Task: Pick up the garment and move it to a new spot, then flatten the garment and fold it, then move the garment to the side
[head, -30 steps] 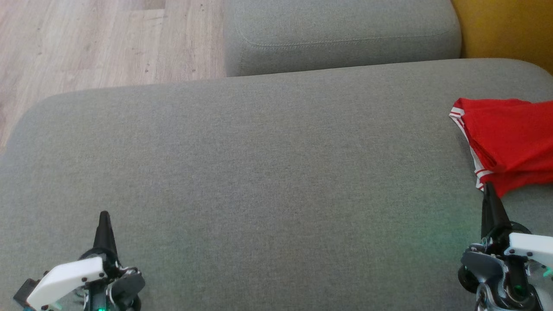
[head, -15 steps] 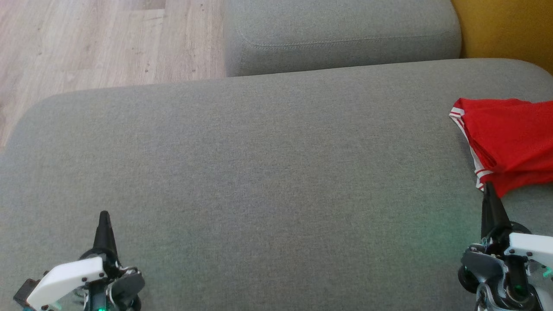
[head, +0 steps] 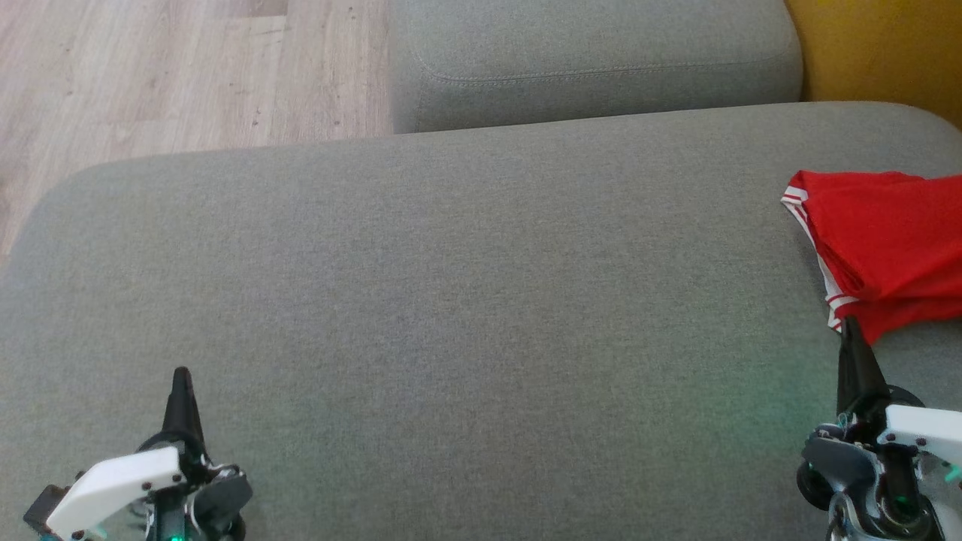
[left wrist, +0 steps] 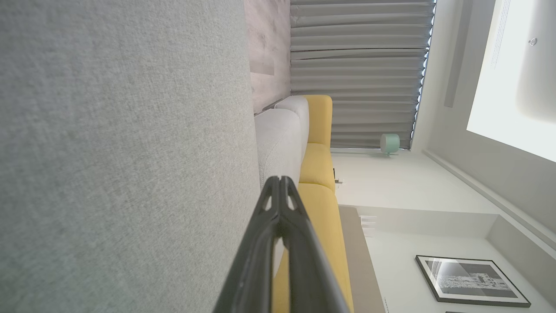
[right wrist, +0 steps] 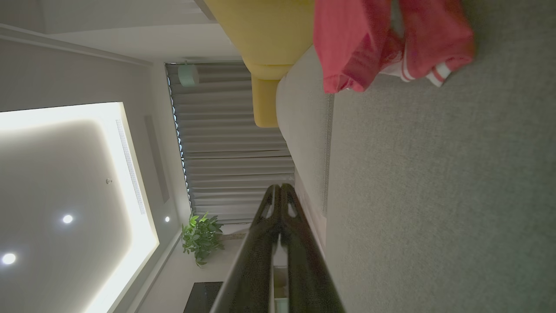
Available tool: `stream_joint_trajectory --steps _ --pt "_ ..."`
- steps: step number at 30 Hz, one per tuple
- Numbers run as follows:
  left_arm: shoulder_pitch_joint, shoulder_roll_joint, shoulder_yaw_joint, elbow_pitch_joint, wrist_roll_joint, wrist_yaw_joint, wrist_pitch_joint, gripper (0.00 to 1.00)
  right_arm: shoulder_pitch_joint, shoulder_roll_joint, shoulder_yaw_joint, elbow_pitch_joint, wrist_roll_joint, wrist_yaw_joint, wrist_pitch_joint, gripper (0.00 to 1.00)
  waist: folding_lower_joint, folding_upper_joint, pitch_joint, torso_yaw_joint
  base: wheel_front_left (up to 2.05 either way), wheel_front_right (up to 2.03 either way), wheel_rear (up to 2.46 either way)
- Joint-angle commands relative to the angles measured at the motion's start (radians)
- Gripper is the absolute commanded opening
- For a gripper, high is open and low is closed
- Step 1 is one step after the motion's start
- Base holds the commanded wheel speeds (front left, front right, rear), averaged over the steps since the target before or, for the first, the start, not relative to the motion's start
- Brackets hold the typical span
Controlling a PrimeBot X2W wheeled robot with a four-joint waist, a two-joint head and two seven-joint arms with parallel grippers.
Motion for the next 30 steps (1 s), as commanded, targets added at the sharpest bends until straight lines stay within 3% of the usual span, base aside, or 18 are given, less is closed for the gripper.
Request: stream_joint_trajectory --steps 1,30 --pt "-0.051 0.004 0.033 -0.028 0.009 -0.007 0.007 0.0 -0.052 -0.005 0.021 -0.031 -0.002 -0.001 0.006 0.0 0.0 0.0 0.0 0.0 0.0 0.0 0.0" --pt "-0.051 0.004 0.033 -0.028 0.009 -0.007 0.007 0.0 -0.052 -0.005 0.021 -0.031 -0.002 -0.001 0.006 0.0 0.0 0.0 0.0 0.0 0.0 0.0 0.0"
